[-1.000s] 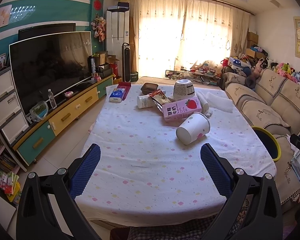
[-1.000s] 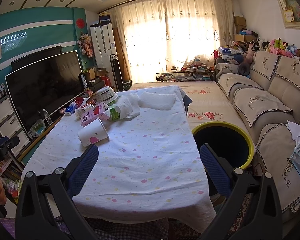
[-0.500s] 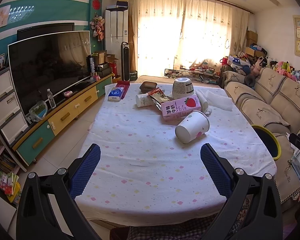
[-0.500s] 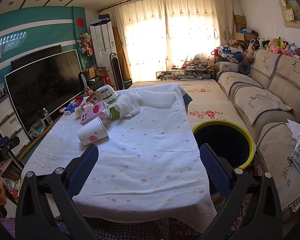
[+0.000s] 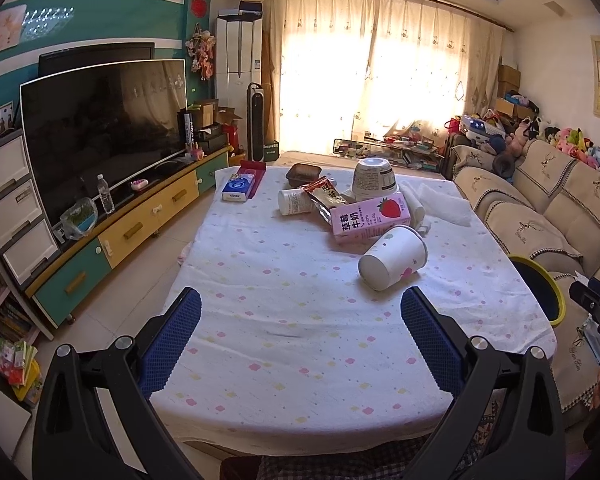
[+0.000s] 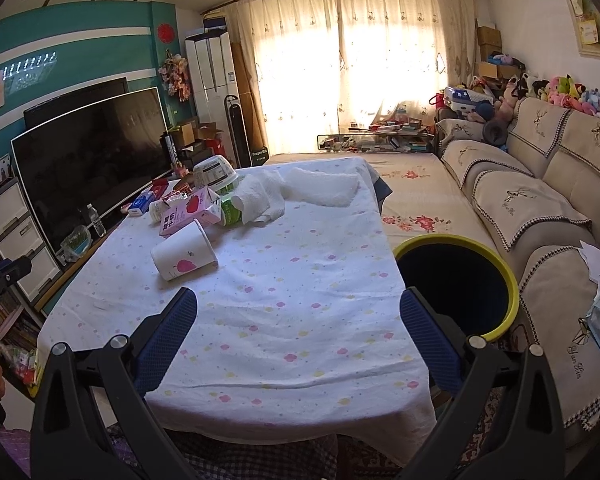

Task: Collect trash
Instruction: 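Reach the right tool to the white paper cup and grasp it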

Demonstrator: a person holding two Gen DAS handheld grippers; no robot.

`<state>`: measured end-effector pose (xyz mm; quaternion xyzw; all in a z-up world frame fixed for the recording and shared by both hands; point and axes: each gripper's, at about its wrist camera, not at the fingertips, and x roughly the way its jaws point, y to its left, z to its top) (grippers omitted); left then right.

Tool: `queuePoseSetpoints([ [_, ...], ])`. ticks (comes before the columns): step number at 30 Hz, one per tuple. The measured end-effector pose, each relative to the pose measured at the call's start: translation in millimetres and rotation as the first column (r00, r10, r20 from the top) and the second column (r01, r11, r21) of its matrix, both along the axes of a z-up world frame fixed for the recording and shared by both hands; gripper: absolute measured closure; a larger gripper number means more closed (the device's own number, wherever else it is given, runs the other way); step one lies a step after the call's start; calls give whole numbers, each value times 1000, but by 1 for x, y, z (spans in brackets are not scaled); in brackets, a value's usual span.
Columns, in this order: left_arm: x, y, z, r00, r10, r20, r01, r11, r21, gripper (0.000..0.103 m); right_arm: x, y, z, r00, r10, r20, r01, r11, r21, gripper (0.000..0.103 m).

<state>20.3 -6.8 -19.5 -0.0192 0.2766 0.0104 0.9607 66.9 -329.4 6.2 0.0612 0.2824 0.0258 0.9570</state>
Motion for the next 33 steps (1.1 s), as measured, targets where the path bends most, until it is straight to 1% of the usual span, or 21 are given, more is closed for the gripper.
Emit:
queuePoseSetpoints([
  [3, 4, 6, 1, 1000, 18, 1, -18, 1000, 0, 4, 13, 7, -4, 997, 74, -14, -73, 997, 19, 6],
  [5, 7, 9, 0, 1000, 29, -1, -29, 1000, 3, 4, 26, 16, -6, 990, 141, -30, -140, 990, 29, 6],
  [9, 16, 15, -5, 999, 47, -11, -47, 999, 8, 4, 57, 40, -10, 969, 242, -48, -243, 970, -21, 6],
  [15, 31, 26, -17, 997, 62, -38, -63, 998, -14, 4, 105, 85, -21, 906, 411, -105, -418, 906, -62, 6],
  [18, 38, 27, -24, 997, 58, -51, -59, 998, -19, 4, 128, 107, -30, 880, 453, -142, -468, 878, -96, 6],
  [21, 46, 28, -31, 997, 53, -61, -54, 998, -16, 4, 152, 123, -39, 854, 486, -189, -508, 855, -98, 6],
  [24, 53, 30, -36, 996, 51, -69, -53, 998, -21, 4, 173, 136, -49, 817, 529, -229, -560, 823, -95, 6],
  [26, 57, 33, -39, 996, 53, -77, -55, 998, -26, 4, 184, 142, -55, 804, 540, -249, -577, 809, -108, 6],
  [30, 65, 38, -46, 994, 59, -93, -62, 997, -38, 4, 200, 150, -63, 768, 572, -288, -617, 781, -95, 6],
  [33, 71, 40, -52, 992, 59, -108, -64, 997, -49, 4, 206, 158, -67, 753, 580, -309, -631, 770, -94, 6],
])
